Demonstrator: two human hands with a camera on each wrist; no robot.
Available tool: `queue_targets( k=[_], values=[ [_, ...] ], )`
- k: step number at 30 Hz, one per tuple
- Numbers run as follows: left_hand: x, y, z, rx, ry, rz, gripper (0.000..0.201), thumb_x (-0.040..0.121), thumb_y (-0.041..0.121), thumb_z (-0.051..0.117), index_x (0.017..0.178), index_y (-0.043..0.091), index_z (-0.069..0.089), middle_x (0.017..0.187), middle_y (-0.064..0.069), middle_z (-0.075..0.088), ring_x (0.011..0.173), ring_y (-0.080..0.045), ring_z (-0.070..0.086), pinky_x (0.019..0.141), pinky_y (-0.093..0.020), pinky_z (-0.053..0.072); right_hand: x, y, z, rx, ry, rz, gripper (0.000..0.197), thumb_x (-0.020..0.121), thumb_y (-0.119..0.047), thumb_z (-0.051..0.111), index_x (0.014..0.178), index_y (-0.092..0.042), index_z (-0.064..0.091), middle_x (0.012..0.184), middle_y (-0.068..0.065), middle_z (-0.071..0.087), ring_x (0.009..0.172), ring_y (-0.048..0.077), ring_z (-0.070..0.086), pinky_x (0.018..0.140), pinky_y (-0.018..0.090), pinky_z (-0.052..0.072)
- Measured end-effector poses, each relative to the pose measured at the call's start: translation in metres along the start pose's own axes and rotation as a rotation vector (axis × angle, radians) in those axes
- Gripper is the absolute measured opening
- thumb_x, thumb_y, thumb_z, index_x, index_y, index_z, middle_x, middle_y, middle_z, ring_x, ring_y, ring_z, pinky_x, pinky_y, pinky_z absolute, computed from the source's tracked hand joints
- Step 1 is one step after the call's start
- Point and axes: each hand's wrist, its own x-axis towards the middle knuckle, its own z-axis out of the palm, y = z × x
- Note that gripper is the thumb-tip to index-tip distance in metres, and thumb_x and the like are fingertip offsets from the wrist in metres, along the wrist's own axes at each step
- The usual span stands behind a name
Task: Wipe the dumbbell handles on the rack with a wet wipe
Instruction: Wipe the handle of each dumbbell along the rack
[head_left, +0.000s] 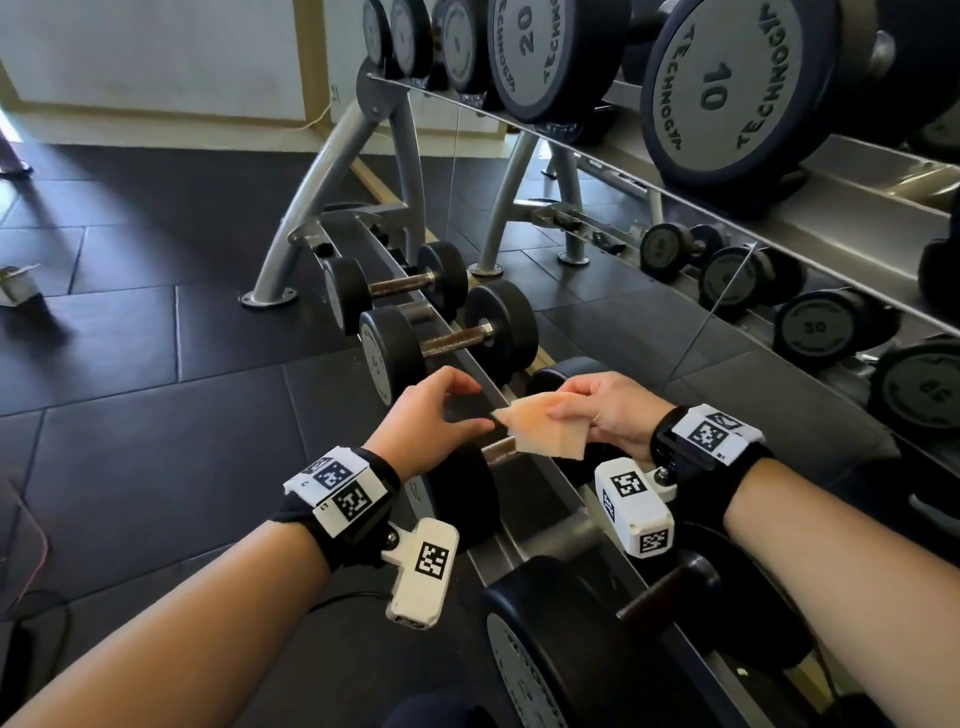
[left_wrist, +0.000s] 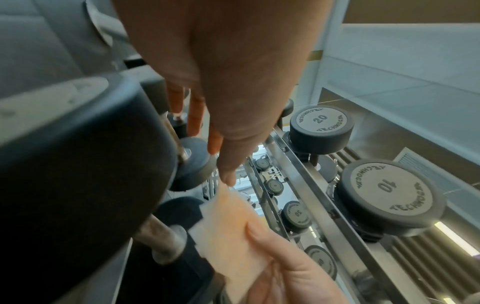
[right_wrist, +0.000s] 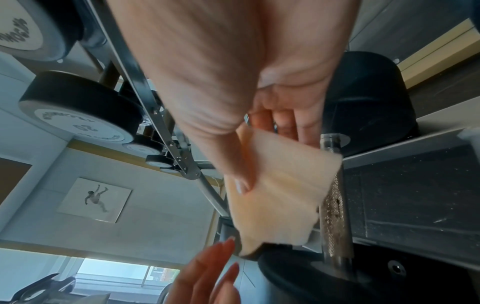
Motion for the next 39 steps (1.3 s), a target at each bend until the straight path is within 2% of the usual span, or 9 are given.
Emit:
queue_targets(
  k=[7, 11, 18, 20, 25, 30, 35, 37, 39],
  values=[
    [-0.004, -0.034, -0.007, 0.067, -0.029, -0.142, 0.061, 0.069, 0.036, 0.086, 0.125, 0.037, 0.063, 0.129, 0.008, 0.061, 0.117, -0.010, 0.056, 0.087, -0.015, 0.041, 0.029, -0.003, -0.001, -0.468, 0.285, -0.074, 0.011, 0.085, -0.030, 0.072, 0.085, -0.026, 0.061, 0.089, -0.004, 0.066, 0.082, 0.016, 0.063, 0.059, 0.027, 0.045],
    [-0.003, -0.035, -0.008, 0.033, -0.033, -0.167, 0.063, 0.070, 0.035, 0.086, 0.128, 0.034, 0.062, 0.139, 0.014, 0.055, 0.129, -0.008, 0.049, 0.100, -0.019, 0.034, 0.040, -0.012, 0.015, -0.760, 0.329, -0.187, 0.010, 0.085, -0.036, 0.068, 0.082, -0.027, 0.062, 0.079, -0.008, 0.065, 0.075, 0.015, 0.062, 0.064, 0.027, 0.045],
    [-0.004, -0.035, -0.010, 0.030, -0.053, -0.170, 0.063, 0.071, 0.036, 0.085, 0.130, 0.033, 0.062, 0.140, 0.015, 0.054, 0.132, -0.007, 0.046, 0.113, -0.025, 0.032, 0.058, -0.014, 0.035, -1.130, 0.212, -0.173, 0.009, 0.089, -0.020, 0.058, 0.094, -0.025, 0.064, 0.089, 0.003, 0.067, 0.085, 0.026, 0.063, 0.072, 0.035, 0.051],
    [-0.004, -0.036, -0.009, 0.020, -0.054, -0.168, 0.063, 0.071, 0.036, 0.085, 0.129, 0.032, 0.063, 0.140, 0.015, 0.054, 0.131, -0.007, 0.047, 0.112, -0.024, 0.033, 0.060, -0.009, 0.038, -1.139, 0.149, -0.130, 0.011, 0.088, -0.019, 0.059, 0.096, -0.024, 0.066, 0.091, 0.003, 0.066, 0.092, 0.027, 0.063, 0.079, 0.038, 0.053],
    [-0.004, -0.040, -0.009, 0.020, -0.050, -0.149, 0.062, 0.071, 0.038, 0.085, 0.129, 0.033, 0.063, 0.139, 0.016, 0.055, 0.129, -0.006, 0.048, 0.103, -0.016, 0.030, 0.053, 0.004, 0.047, -1.039, -0.076, -0.166, 0.023, 0.093, -0.025, 0.064, 0.115, -0.025, 0.073, 0.106, -0.003, 0.074, 0.104, 0.014, 0.065, 0.088, 0.020, 0.041],
    [-0.005, -0.044, -0.009, -0.004, -0.051, -0.139, 0.061, 0.071, 0.040, 0.083, 0.128, 0.035, 0.062, 0.139, 0.018, 0.054, 0.130, -0.006, 0.047, 0.103, -0.018, 0.029, 0.042, 0.007, 0.054, -1.031, -0.172, -0.180, 0.029, 0.098, -0.030, 0.058, 0.125, -0.026, 0.069, 0.125, -0.002, 0.069, 0.117, 0.016, 0.061, 0.104, 0.029, 0.043],
    [-0.004, -0.045, -0.009, 0.011, -0.037, -0.131, 0.061, 0.069, 0.042, 0.084, 0.126, 0.036, 0.064, 0.136, 0.018, 0.056, 0.128, -0.005, 0.048, 0.104, -0.018, 0.030, 0.039, 0.007, 0.071, -1.087, -0.343, -0.254, 0.032, 0.100, -0.017, 0.052, 0.127, -0.028, 0.066, 0.122, -0.001, 0.070, 0.117, 0.018, 0.062, 0.093, 0.022, 0.041],
    [-0.004, -0.045, -0.009, 0.018, -0.049, -0.127, 0.061, 0.070, 0.042, 0.084, 0.127, 0.036, 0.063, 0.138, 0.018, 0.055, 0.129, -0.006, 0.048, 0.105, -0.019, 0.029, 0.039, 0.007, 0.057, -1.137, -0.333, -0.198, 0.041, 0.101, -0.012, 0.048, 0.133, -0.035, 0.060, 0.129, 0.002, 0.067, 0.121, 0.021, 0.060, 0.105, 0.032, 0.043],
    [-0.004, -0.045, -0.009, 0.021, -0.053, -0.127, 0.061, 0.071, 0.041, 0.083, 0.128, 0.035, 0.062, 0.138, 0.018, 0.055, 0.130, -0.006, 0.047, 0.104, -0.018, 0.028, 0.039, 0.007, 0.039, -1.267, -0.236, -0.102, 0.044, 0.100, -0.009, 0.045, 0.135, -0.032, 0.058, 0.125, 0.011, 0.067, 0.113, 0.028, 0.063, 0.102, 0.039, 0.046]
  ],
)
